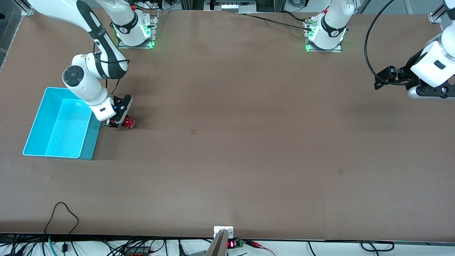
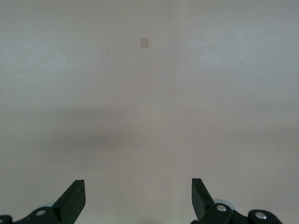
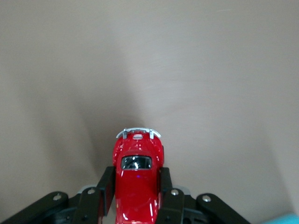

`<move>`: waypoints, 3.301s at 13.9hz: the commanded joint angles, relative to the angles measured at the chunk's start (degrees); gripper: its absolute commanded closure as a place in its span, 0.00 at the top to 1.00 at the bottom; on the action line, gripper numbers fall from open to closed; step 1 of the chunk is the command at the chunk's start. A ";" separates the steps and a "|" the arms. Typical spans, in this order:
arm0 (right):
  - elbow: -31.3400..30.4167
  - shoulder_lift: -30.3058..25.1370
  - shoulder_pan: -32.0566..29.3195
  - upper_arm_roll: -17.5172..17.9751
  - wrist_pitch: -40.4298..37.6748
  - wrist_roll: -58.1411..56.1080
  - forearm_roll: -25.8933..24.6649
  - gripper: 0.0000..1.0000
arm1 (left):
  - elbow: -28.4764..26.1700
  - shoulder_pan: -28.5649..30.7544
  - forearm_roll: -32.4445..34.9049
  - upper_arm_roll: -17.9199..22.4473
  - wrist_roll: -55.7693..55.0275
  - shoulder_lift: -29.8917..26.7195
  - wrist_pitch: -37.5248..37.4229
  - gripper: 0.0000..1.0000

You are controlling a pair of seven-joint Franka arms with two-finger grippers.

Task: Wind red beetle toy and store in blue box
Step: 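Lift the car with the right gripper and carry it over the box, then lower the car into the blue box and open the right gripper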

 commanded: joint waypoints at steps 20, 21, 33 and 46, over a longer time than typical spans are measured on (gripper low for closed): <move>12.79 2.82 -1.20 -19.73 -22.01 50.80 0.16 0.00 | 1.93 0.11 -0.79 -0.36 -0.12 0.79 -1.50 1.00; 12.62 3.96 -1.20 -19.64 -21.40 50.80 0.16 0.00 | 1.93 0.11 -0.79 -0.36 -0.12 0.71 -1.50 1.00; 10.06 7.40 -4.62 -19.81 -18.93 48.25 0.25 0.01 | 1.93 0.11 -0.79 -0.45 -0.03 0.71 -1.50 1.00; 24.89 3.10 -3.66 -19.47 -32.53 48.52 0.16 1.00 | 1.93 0.11 -0.79 -0.45 -0.03 0.71 -1.50 1.00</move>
